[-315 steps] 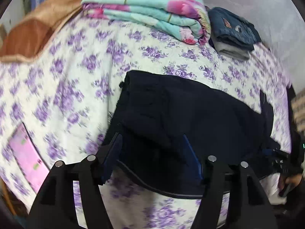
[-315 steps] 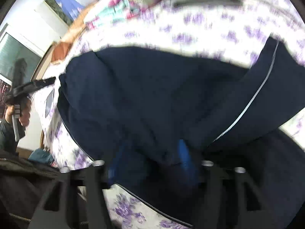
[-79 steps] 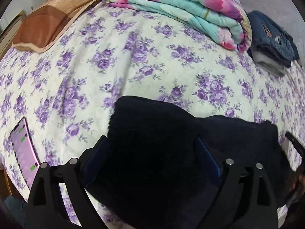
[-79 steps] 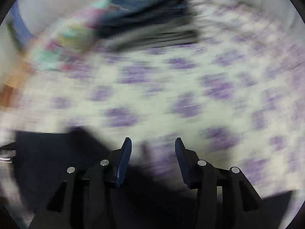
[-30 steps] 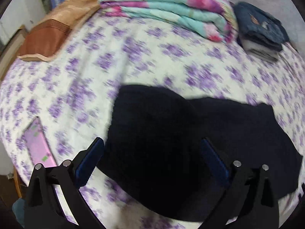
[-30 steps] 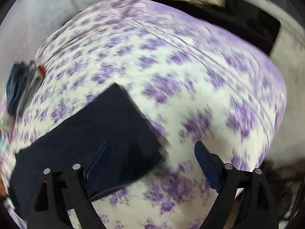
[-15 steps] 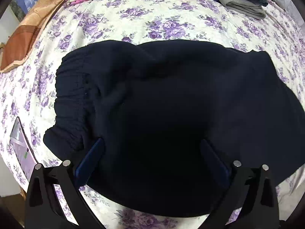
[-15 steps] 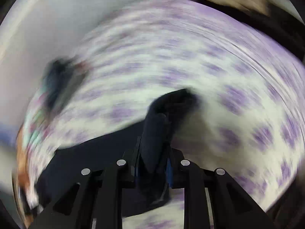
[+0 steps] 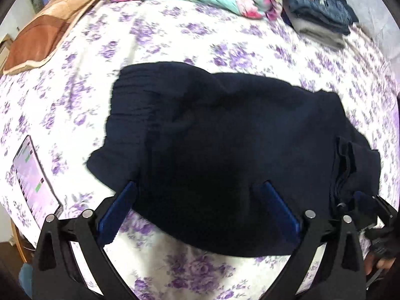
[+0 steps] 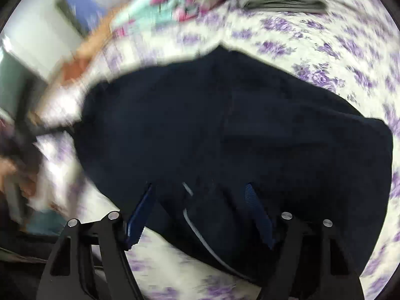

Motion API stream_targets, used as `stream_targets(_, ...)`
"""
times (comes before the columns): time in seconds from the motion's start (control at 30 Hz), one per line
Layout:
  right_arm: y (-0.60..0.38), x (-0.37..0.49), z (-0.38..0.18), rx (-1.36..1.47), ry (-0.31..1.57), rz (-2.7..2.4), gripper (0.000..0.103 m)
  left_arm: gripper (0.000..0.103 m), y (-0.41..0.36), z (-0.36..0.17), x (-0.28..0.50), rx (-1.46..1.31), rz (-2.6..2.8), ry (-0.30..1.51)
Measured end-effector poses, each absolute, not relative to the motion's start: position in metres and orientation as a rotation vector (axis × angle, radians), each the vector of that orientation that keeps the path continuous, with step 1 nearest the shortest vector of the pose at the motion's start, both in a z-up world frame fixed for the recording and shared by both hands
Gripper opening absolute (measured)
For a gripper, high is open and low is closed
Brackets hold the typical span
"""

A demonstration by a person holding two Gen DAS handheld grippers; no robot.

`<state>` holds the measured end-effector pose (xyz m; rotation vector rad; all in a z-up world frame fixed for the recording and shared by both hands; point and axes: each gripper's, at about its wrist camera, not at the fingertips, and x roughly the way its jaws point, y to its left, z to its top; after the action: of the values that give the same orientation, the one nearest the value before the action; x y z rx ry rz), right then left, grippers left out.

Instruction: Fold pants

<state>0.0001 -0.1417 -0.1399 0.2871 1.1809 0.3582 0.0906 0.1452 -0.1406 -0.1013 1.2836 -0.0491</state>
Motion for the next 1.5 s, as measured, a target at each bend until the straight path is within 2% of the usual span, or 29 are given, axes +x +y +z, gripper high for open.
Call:
stream_targets(0.07, -0.175, 0.006, -0.134, 0.413, 1.145, 0.298, 0.074, 0.098, 0.154, -0.138, 0.089, -0.134, -0.054, 1.281)
stream_targets(0.1, -0.187, 0.011, -0.134, 0.417, 1.138, 0.242, 0.063, 0.098, 0.157, -0.136, 0.089, -0.138, -0.039, 1.278)
stream_targets(0.17, -0.201, 0.019, -0.139, 0.406, 1.138, 0.161, 0.048, 0.098, 0.166, -0.132, 0.086, -0.135, -0.014, 1.274)
stream_targets(0.27, -0.212, 0.043, -0.176, 0.365, 1.201, 0.052, 0.047, 0.098, 0.182, -0.127, 0.086, -0.168, -0.005, 1.268)
stream_targets(0.3, -0.210, 0.047, -0.180, 0.345, 1.179, 0.048, 0.049, 0.098, 0.184, -0.127, 0.085, -0.172, 0.005, 1.271)
stream_targets(0.33, -0.202, 0.049, -0.175, 0.322, 1.180, 0.058, 0.055, 0.098, 0.190, -0.127, 0.085, -0.170, 0.023, 1.275)
stream_targets(0.37, -0.193, 0.050, -0.169, 0.317, 1.188, 0.072, 0.071, 0.098, 0.194, -0.126, 0.086, -0.163, 0.041, 1.277)
stream_targets(0.4, -0.188, 0.047, -0.159, 0.322, 1.172, 0.101, 0.074, 0.098, 0.200, -0.125, 0.087, -0.158, 0.057, 1.274)
stream_targets(0.57, -0.206, 0.009, -0.114, 0.220, 1.072, 0.039, 0.073, 0.098, 0.222, -0.135, 0.088, -0.183, 0.142, 1.281)
stream_targets(0.67, -0.254, -0.003, -0.125, 0.229, 1.082, -0.102, 0.073, 0.098, 0.238, -0.144, 0.083, -0.235, 0.170, 1.290)
stream_targets(0.77, -0.290, -0.006, -0.169, 0.251, 1.209, -0.257, 0.076, 0.098, 0.241, -0.158, 0.085, -0.208, 0.194, 1.320)
stream_targets(0.83, -0.297, -0.017, -0.161, 0.342, 1.161, -0.236, 0.076, 0.098, 0.241, -0.164, 0.090, -0.232, 0.190, 1.333)
stream_targets(0.93, -0.288, -0.031, -0.132, 0.283, 1.088, -0.220, 0.076, 0.098, 0.237, -0.166, 0.096, -0.240, 0.162, 1.355)
stream_targets(1.0, -0.279, -0.034, -0.123, 0.220, 1.061, -0.205, 0.084, 0.098, 0.234, -0.168, 0.098, -0.236, 0.157, 1.375)
stream_targets(1.23, -0.280, -0.036, -0.123, 0.205, 1.060, -0.215, 0.087, 0.097, 0.226, -0.163, 0.097, -0.351, 0.026, 1.430)
stream_targets(1.3, -0.279, -0.039, -0.125, 0.220, 1.065, -0.217, 0.087, 0.093, 0.220, -0.162, 0.097, -0.355, -0.003, 1.458)
stream_targets(1.33, -0.279, -0.039, -0.126, 0.225, 1.067, -0.215, 0.087, 0.082, 0.218, -0.163, 0.096, -0.378, -0.019, 1.470)
stream_targets(1.37, -0.277, -0.039, -0.125, 0.227, 1.067, -0.214, 0.087, 0.075, 0.217, -0.167, 0.096, -0.392, -0.025, 1.480)
stream_targets(1.43, -0.274, -0.040, -0.124, 0.229, 1.066, -0.204, 0.087, 0.075, 0.217, -0.180, 0.098, -0.397, -0.009, 1.499)
stream_targets(1.5, -0.271, -0.040, -0.122, 0.226, 1.061, -0.188, 0.087, 0.084, 0.222, -0.194, 0.110, -0.433, -0.018, 1.488)
